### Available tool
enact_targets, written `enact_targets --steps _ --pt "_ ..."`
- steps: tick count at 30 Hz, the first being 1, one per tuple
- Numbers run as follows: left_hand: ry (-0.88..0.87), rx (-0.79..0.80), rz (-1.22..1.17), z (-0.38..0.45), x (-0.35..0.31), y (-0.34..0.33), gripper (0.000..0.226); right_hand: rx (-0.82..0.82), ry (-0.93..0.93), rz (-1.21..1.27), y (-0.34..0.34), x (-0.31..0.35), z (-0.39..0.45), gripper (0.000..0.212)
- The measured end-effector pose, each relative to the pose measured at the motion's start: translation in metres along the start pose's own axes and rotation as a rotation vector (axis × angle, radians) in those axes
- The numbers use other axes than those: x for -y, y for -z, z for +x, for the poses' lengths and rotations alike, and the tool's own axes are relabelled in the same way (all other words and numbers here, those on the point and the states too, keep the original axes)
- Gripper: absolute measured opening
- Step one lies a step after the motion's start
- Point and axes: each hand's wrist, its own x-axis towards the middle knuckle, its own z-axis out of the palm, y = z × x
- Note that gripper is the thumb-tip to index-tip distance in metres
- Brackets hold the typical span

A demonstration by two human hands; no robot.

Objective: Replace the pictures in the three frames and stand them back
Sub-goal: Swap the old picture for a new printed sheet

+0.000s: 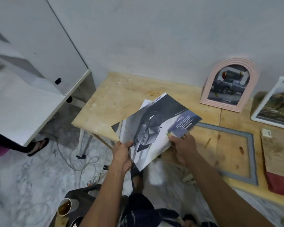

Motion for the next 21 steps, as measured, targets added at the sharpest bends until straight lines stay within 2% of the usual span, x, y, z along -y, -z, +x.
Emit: enact_targets --steps 2,5,7,9,12,15,18,21 --pt "-0.010 -0.059 0.066 0.030 -0.022 0.016 0.026 -0.017 0.026 -0.141 -0.033 0.003 0.021 0.022" --pt "-0.107 -0.173 0.244 0.081 -0.072 0.042 0.051 0.026 0.031 -0.224 -0.076 0.013 0.056 0.024" --pt "-0.156 -0.190 0.447 0.113 -0.111 0.058 0.052 0.056 0.011 -0.285 -0.106 0.017 0.075 0.023" --pt "-0.181 -0.105 0.699 0.150 -0.146 0.073 0.053 0.065 0.002 -0.339 -0.135 0.018 0.089 0.011" --pt "-0.173 0.076 1.012 0.190 -0.186 0.071 0.051 0.073 -0.046 -0.344 -0.178 0.014 0.108 0.014" --pt "-0.185 0.105 1.071 0.223 -0.208 0.063 0.028 -0.004 -0.083 -0.317 -0.209 0.007 0.126 0.014" --pt "-0.189 0.073 1.080 0.248 -0.219 0.059 0.024 -0.059 -0.065 -0.350 -0.229 0.000 0.139 0.026" --pt "-0.176 0.028 1.121 0.265 -0.217 0.063 0.020 -0.099 -0.090 -0.422 -0.245 -0.008 0.151 0.024"
